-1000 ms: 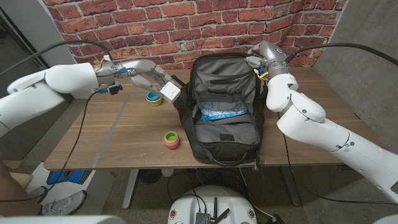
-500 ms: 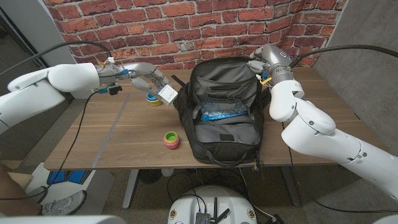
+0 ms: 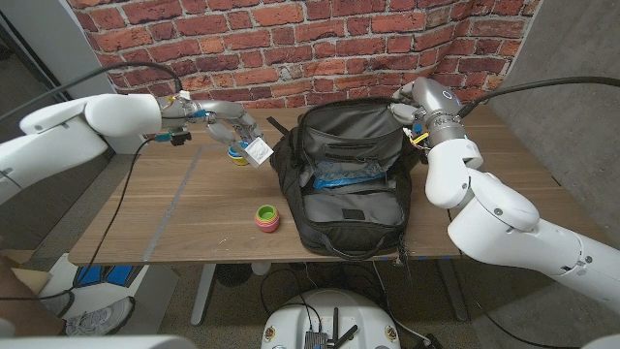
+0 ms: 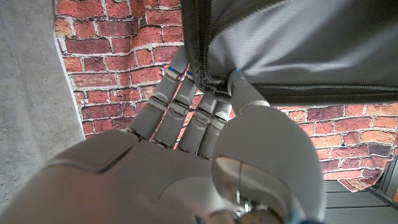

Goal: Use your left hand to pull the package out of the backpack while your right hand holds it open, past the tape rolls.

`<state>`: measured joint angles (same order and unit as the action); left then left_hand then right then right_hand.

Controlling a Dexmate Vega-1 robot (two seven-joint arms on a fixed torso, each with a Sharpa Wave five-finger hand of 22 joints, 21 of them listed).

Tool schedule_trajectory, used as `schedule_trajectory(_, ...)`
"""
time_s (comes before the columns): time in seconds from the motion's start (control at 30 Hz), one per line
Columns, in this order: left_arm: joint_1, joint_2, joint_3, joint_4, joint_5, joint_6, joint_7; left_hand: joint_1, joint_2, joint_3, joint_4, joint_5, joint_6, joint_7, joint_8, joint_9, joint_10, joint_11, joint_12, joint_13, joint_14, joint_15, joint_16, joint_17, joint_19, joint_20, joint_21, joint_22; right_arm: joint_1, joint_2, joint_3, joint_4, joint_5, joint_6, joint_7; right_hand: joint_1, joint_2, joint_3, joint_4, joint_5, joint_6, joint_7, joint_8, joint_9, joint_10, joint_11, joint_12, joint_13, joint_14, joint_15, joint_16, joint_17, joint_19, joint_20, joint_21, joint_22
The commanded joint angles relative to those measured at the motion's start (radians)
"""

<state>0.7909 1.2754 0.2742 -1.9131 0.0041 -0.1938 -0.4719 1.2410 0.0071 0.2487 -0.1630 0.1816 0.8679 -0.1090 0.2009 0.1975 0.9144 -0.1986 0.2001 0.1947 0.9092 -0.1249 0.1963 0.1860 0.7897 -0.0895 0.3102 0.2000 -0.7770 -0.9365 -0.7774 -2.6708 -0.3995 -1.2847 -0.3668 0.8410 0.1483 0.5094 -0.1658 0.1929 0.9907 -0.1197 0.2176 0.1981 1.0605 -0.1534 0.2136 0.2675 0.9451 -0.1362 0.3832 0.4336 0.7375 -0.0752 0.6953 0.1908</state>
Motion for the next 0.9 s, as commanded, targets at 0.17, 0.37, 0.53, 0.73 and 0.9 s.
schedule_trajectory(0.17,-0.117,-0.041,0.103,0.009,0.174,0.015,-0.071,-0.04,0.051,0.007,0.001,0.005,-0.004,-0.001,0.007,0.003,0.031,-0.016,0.008,0.013,-0.003,-0.116,-0.004,0.003,-0.006,-0.112,0.006,0.002,-0.109,-0.034,0.029,-0.051,0.028,0.0,-0.096,-0.004,0.002,0.006,0.002,0.005,0.006,-0.006,0.006,0.005,0.004,-0.002,0.003,0.007,0.002,-0.081,-0.005,0.004,-0.009,-0.137,0.005,0.002)
schedule_trajectory(0.37,-0.13,-0.046,0.122,0.0,0.247,0.025,-0.077,-0.04,0.051,0.008,0.001,0.005,-0.005,0.001,0.006,0.003,0.03,-0.016,0.008,0.013,-0.004,-0.116,-0.004,0.003,-0.007,-0.112,0.006,0.002,-0.163,-0.035,0.052,-0.045,0.029,0.043,-0.14,-0.004,0.002,0.006,0.002,0.005,0.007,-0.007,0.007,0.005,0.003,-0.007,0.004,0.009,0.0,-0.082,-0.007,0.004,-0.012,-0.137,0.006,0.002)
schedule_trajectory(0.53,-0.14,-0.057,0.132,0.015,0.253,0.01,-0.089,-0.04,0.052,0.008,0.001,0.005,-0.005,0.0,0.006,0.003,0.029,-0.016,0.008,0.013,-0.004,-0.116,-0.004,0.003,-0.009,-0.112,0.006,0.001,-0.216,-0.045,0.08,-0.039,0.03,0.086,-0.164,-0.005,-0.001,0.005,0.002,0.004,0.007,-0.009,0.007,0.006,0.002,-0.007,0.003,0.01,-0.001,-0.081,-0.008,0.004,-0.014,-0.137,0.007,0.002)
schedule_trajectory(0.73,-0.138,-0.065,0.138,0.01,0.282,0.03,-0.087,-0.041,0.053,0.009,0.001,0.005,-0.007,0.001,0.005,0.003,0.028,-0.016,0.007,0.013,-0.007,-0.116,-0.005,0.002,-0.012,-0.112,0.005,0.001,-0.296,-0.047,0.131,-0.047,0.04,0.11,-0.183,-0.005,-0.002,0.006,0.001,0.004,0.007,-0.01,0.007,0.006,0.001,-0.01,0.005,0.013,-0.008,-0.082,-0.013,0.003,-0.02,-0.138,0.007,0.001)
schedule_trajectory(0.9,-0.15,-0.076,0.155,0.011,0.334,0.034,-0.087,-0.042,0.052,0.009,0.002,0.005,-0.006,-0.001,0.006,0.003,0.028,-0.016,0.007,0.013,-0.009,-0.116,-0.006,0.002,-0.014,-0.112,0.004,0.001,-0.344,-0.043,0.144,-0.056,0.033,0.096,-0.201,-0.005,-0.002,0.006,0.001,0.004,0.006,-0.014,0.007,0.006,0.001,-0.013,0.005,0.015,-0.009,-0.082,-0.013,0.003,-0.023,-0.137,0.007,0.001)
